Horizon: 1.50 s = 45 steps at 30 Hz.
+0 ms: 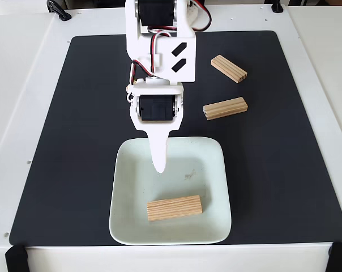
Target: Pick up the wooden block and place them on the plate.
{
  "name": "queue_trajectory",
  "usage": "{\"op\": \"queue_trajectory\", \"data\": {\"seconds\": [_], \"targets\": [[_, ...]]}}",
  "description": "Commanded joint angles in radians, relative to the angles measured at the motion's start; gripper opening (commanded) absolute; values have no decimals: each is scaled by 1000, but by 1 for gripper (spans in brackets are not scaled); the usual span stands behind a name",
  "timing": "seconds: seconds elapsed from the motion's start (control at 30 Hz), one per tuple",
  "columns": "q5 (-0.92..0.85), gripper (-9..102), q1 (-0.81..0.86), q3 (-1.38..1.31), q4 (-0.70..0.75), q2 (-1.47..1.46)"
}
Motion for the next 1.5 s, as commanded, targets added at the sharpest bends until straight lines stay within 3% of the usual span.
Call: {"op": "queue_trajectory", "data": {"seconds": [0.0,0.3,0.53,0.83,0.9,1.0,1.2,1.47], "targets": [[-69,0,-14,225,-3,233],[-275,-1,-2,917,9,772],[-278,-1,38,1345,0,1123],[-267,0,133,1606,-3,1312],[-153,0,183,1611,-15,1312],[121,0,253,1623,-144,1287],[480,-1,276,1585,-296,1210],[561,-1,265,1586,-288,1163]]}}
